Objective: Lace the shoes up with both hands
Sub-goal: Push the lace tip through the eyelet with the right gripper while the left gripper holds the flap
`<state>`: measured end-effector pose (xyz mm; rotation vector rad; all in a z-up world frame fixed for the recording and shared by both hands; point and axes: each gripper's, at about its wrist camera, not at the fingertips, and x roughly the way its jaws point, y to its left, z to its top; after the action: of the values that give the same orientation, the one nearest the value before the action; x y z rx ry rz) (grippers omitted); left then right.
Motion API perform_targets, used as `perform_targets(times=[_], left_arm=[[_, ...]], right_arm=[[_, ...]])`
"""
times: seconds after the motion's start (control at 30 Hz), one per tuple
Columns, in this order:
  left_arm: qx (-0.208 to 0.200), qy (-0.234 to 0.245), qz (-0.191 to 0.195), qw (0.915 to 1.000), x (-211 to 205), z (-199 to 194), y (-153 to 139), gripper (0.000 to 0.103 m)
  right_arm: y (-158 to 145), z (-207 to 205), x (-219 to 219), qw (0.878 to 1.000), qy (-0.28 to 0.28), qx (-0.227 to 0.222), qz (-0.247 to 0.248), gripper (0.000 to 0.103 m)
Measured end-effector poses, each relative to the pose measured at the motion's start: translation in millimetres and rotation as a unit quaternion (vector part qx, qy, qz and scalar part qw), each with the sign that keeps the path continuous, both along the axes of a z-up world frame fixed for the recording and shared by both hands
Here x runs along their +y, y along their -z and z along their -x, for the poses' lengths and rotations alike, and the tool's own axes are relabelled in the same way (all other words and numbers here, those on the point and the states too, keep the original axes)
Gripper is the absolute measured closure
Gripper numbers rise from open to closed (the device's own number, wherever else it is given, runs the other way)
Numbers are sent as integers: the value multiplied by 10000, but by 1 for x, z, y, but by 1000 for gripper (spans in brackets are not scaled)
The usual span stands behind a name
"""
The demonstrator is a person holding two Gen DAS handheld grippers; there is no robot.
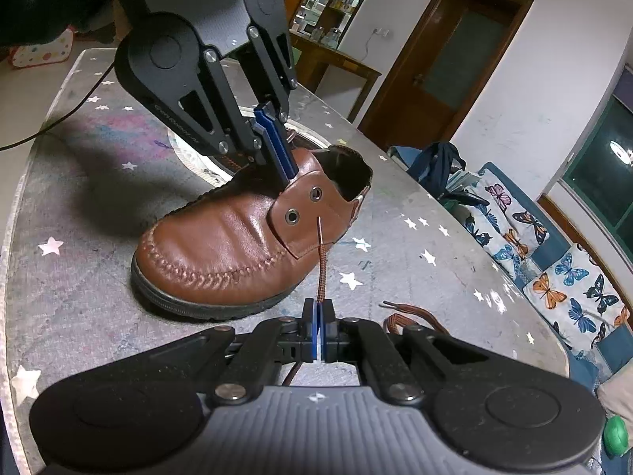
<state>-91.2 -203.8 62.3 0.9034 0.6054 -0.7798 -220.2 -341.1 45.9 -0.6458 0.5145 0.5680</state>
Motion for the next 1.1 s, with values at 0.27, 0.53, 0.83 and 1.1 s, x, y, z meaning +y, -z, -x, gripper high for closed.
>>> perform_targets(times=[0.27, 0.53, 0.83, 1.1], left_arm=[[9, 100, 165, 9998, 1, 0, -1, 96], [21, 234, 236, 9994, -2, 3, -4, 96], [0, 323, 223, 9992, -4, 6, -4, 96], [-19, 384, 191, 9991, -4, 4, -4, 96]], right_arm=[[3, -1, 3, 9999, -89, -27, 84, 102], [7, -8, 6, 9998, -129, 4, 174, 102], [10, -8, 10, 9994, -204, -22, 264, 102], [10, -9, 14, 9991, -261, -74, 330, 102]])
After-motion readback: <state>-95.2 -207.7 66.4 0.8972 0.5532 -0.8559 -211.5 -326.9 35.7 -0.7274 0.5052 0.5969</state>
